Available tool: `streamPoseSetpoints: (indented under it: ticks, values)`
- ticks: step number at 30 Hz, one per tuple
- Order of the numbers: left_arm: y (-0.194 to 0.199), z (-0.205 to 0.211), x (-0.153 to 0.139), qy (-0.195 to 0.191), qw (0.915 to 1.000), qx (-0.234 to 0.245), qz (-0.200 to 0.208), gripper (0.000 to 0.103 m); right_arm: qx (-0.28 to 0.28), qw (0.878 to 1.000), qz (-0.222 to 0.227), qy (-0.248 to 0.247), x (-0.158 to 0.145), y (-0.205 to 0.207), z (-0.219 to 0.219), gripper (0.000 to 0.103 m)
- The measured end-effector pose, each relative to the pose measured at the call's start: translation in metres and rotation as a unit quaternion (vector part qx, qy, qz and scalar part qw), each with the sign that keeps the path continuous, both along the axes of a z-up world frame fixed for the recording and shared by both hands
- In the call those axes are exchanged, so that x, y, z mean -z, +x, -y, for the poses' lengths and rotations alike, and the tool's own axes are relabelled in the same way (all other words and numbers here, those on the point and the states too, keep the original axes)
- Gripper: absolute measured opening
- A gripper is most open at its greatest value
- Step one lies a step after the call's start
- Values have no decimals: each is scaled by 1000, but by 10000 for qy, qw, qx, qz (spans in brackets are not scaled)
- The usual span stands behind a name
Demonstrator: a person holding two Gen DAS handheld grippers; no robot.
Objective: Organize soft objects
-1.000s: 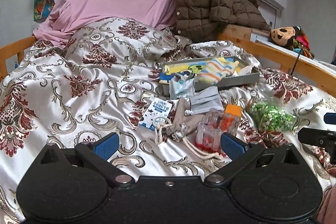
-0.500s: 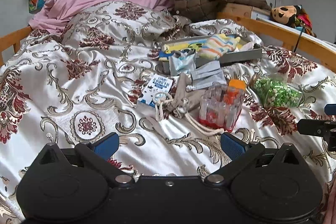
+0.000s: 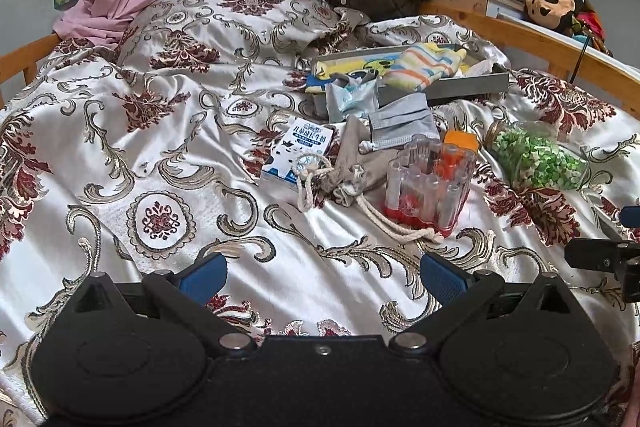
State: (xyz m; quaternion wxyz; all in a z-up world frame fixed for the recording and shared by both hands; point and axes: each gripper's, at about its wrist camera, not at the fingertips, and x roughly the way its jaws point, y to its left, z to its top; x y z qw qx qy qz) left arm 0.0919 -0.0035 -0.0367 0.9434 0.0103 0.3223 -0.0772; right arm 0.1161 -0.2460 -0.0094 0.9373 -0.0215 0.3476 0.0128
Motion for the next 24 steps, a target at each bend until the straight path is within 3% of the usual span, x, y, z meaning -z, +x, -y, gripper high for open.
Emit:
streamPoseSetpoints:
  ticks: [6,16,24]
  values:
    - [5,3,2,12,10000,-42,-56,102,-56,10000,-40,68,3,6,-1,102]
    - [23,8,4,-67,9999,4,-96,102,33,9964,-3,851,5,16,14,102]
    - [49,10,7,-78,10000,-10,-28,102,-45,9946,121,1029,9,28,15,102]
